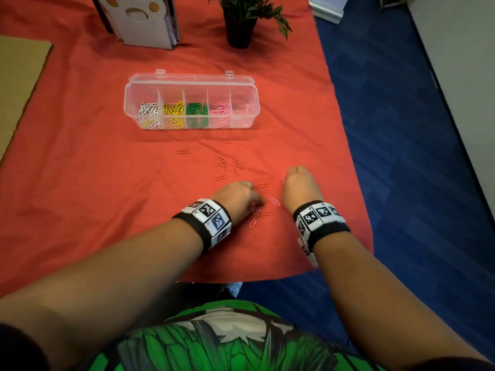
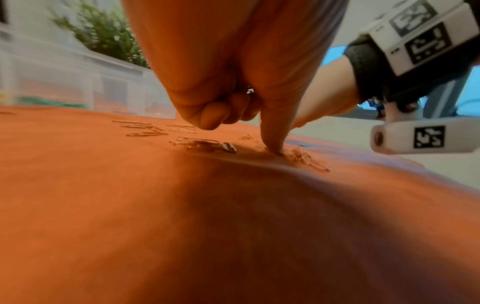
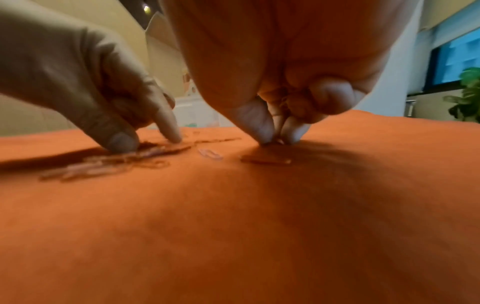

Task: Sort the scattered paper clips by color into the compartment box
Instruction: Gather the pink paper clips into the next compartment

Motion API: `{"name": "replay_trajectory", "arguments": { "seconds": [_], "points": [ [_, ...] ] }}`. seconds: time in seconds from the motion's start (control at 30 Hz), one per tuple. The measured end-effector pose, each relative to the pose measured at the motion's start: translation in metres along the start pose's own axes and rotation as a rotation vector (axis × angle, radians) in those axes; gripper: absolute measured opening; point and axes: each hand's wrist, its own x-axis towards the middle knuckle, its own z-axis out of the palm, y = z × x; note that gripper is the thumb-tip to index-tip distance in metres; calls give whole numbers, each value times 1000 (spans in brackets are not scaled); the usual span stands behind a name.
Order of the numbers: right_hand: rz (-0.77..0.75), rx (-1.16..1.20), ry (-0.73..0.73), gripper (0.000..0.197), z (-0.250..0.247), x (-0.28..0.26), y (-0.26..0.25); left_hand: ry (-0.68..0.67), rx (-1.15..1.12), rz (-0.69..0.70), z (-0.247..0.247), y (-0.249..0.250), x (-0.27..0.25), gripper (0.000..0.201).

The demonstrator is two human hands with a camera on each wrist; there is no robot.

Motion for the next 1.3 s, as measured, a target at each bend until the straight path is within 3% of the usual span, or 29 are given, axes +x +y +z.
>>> {"name": "replay_trajectory", "arguments": {
  "seconds": [0.13, 0.2, 0.27, 0.33, 0.4, 0.5, 0.57, 0.67, 0.73, 0.9, 0.97, 1.07, 1.17, 1.3],
  "points": [
    [16, 83, -71, 24, -5, 3, 1, 14, 75, 1, 6, -1, 1, 18],
    [77, 307, -97, 16, -10, 3, 3, 64, 20, -27, 7, -5, 1, 18],
    [190, 690, -166, 17, -10, -1, 7, 141, -132, -92, 6, -8, 0, 15],
    [309, 1109, -266, 26, -10, -9, 11, 178, -432, -236, 3, -8, -2, 7],
    [401, 1491, -335, 27, -12, -18, 15, 159, -890, -423, -4, -6, -6, 15],
    [499, 1766, -367, 20, -11, -28, 19, 50, -1382, -510, -19, -5, -17, 16],
    [479, 1605, -348, 19, -5, -30, 18, -6, -1511, -514, -24, -4, -24, 17],
    [272, 850, -249, 17, 1, -27, 14, 43, -1353, -555, -15, 2, -25, 25],
    [115, 445, -164, 16, 3, -28, 9, 95, -1079, -535, -4, 7, -24, 29],
    [-116, 60, -97, 21, 14, -36, -5, 57, -264, -336, 12, 9, -26, 19],
    [-147, -28, -69, 19, 15, -38, -10, 59, -74, -259, 15, 11, -25, 21],
    [-155, -113, -40, 23, 14, -40, -15, 57, -2, -188, 16, 10, -22, 17],
    [-112, -76, -108, 27, 12, -33, -13, 47, -126, -261, 13, 4, -22, 15],
    [85, 342, -255, 18, 4, -15, 1, 89, -432, -369, 5, -11, -24, 15]
  ]
}}
